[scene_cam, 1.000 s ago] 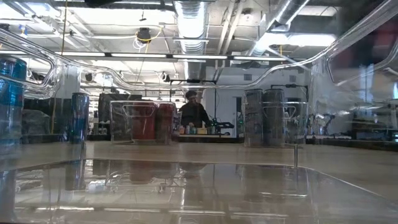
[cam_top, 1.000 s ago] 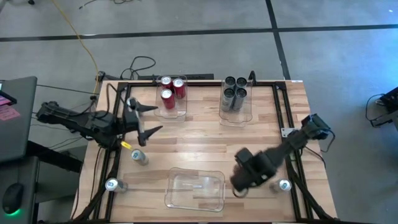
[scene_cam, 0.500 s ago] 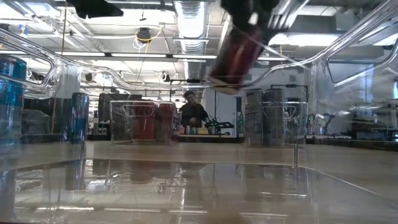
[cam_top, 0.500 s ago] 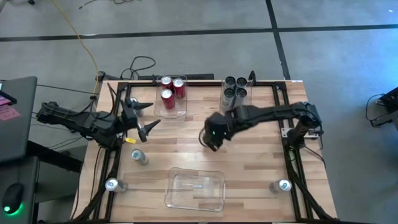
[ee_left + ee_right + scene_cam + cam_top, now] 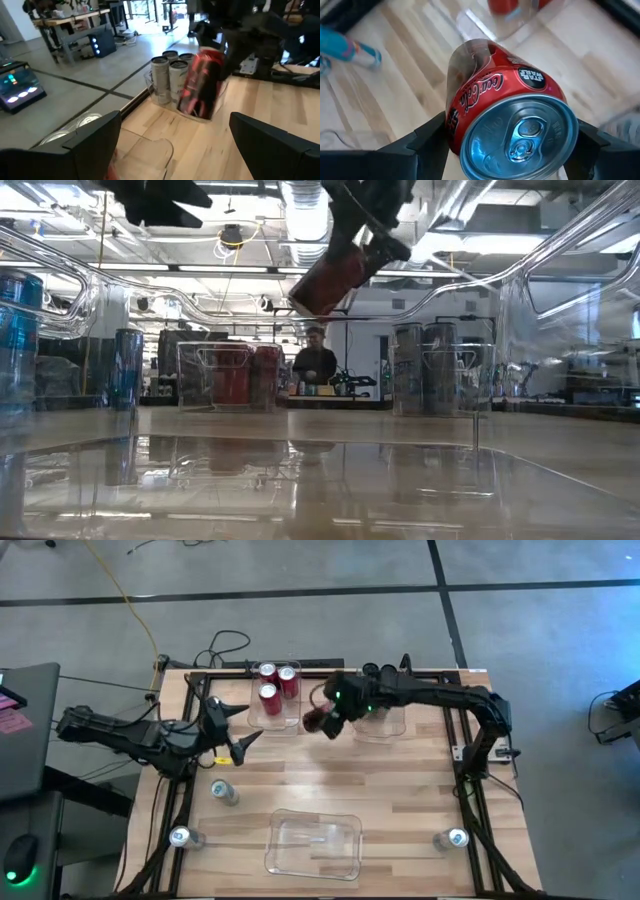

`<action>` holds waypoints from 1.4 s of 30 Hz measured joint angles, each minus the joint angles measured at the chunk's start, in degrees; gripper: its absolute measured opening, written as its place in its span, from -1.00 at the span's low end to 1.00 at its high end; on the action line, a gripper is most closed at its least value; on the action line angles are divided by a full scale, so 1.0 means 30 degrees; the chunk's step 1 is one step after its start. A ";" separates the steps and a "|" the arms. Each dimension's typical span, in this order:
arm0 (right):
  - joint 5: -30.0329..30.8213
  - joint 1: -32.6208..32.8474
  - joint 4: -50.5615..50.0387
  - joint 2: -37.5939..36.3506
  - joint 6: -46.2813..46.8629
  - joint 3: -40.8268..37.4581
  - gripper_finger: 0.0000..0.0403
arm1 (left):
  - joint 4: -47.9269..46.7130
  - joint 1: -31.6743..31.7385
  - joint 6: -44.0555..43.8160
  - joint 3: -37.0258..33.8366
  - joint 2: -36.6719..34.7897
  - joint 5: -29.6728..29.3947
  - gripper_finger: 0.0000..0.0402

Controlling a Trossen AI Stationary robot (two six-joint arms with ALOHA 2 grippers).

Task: Sort soda cans
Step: Put the red soda can into the top left transparent bin

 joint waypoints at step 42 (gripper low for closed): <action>-0.1633 0.1480 0.2757 0.1231 -0.5157 -0.0015 0.52 | 0.1681 0.0289 0.0309 0.0015 0.5844 0.1587 0.83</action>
